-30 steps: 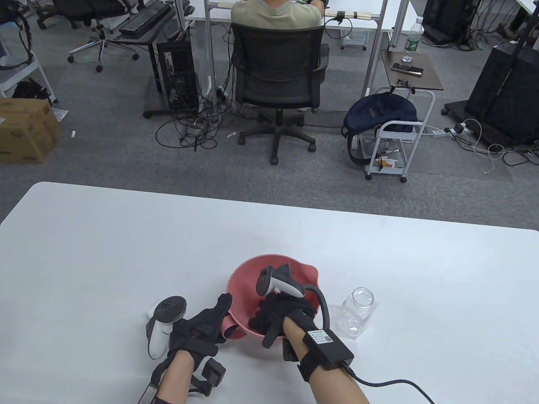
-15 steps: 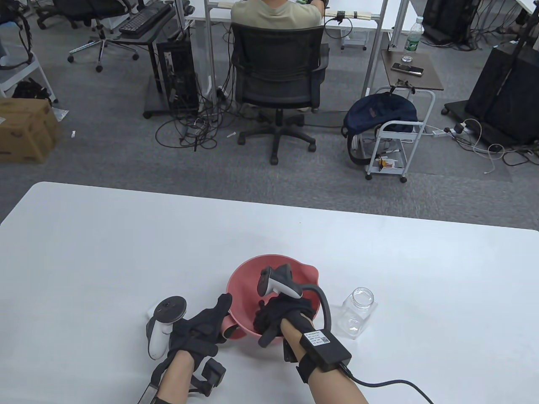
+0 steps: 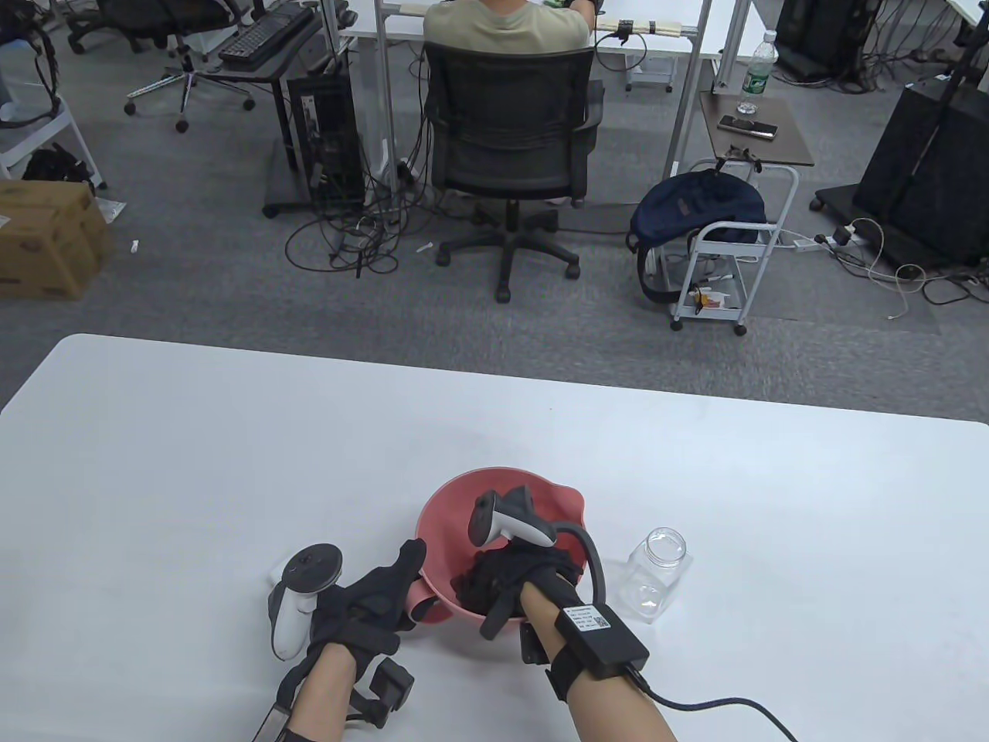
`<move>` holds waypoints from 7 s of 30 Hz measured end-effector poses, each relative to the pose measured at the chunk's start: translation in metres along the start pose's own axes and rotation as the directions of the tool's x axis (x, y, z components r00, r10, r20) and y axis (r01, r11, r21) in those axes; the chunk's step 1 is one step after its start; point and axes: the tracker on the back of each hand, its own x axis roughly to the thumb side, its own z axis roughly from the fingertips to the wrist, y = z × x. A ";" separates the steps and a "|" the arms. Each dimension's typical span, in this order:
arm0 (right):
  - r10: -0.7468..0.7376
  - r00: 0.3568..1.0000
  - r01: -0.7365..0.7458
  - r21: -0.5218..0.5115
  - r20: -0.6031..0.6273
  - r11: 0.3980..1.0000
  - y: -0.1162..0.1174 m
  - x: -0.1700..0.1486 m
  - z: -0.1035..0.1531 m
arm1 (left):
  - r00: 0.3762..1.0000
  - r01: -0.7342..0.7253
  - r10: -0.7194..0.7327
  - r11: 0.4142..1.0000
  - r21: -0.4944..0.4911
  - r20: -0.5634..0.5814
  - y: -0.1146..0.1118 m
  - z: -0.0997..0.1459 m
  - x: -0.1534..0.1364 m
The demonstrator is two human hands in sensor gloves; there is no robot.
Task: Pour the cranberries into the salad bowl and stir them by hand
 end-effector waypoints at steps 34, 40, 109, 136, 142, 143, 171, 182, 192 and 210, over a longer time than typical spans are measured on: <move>-0.010 1.000 0.010 -0.010 0.009 1.000 0.000 0.001 0.004 | 1.000 -0.004 0.004 1.000 0.003 0.001 0.000 0.000 -0.001; -0.014 1.000 0.014 -0.012 -0.004 1.000 0.000 0.001 0.004 | 1.000 -0.006 0.006 1.000 0.006 0.001 0.000 -0.001 -0.001; 0.025 1.000 -0.026 -0.056 -0.015 0.998 0.002 0.005 0.005 | 1.000 -0.010 0.010 1.000 0.009 0.000 0.001 -0.004 -0.004; 0.001 0.998 -0.002 -0.009 -0.069 1.000 0.000 0.002 0.002 | 1.000 -0.020 0.020 1.000 0.009 -0.006 0.001 -0.003 -0.004; 0.019 0.998 -0.019 0.004 -0.066 1.000 0.001 0.003 0.001 | 1.000 -0.018 0.018 1.000 0.004 -0.005 0.001 -0.004 -0.004; 0.019 0.998 -0.019 0.004 -0.065 1.000 0.001 0.003 0.001 | 1.000 -0.019 0.019 1.000 0.004 -0.005 0.001 -0.004 -0.004; -0.009 0.999 0.010 -0.044 0.032 0.999 0.000 0.002 0.005 | 1.000 -0.004 0.004 1.000 -0.008 0.003 0.000 -0.004 -0.002; -0.002 1.000 0.002 -0.041 -0.011 0.999 0.000 0.004 0.004 | 1.000 -0.017 0.017 1.000 0.001 -0.004 0.000 -0.004 -0.003; 0.023 0.994 -0.030 -0.066 -0.107 0.997 -0.001 0.004 0.008 | 1.000 -0.010 0.010 1.000 0.014 -0.006 0.000 -0.004 -0.002; 0.010 0.999 -0.008 0.051 -0.041 0.999 0.001 0.005 0.005 | 0.992 0.120 -0.125 0.977 0.179 0.020 0.000 0.002 0.007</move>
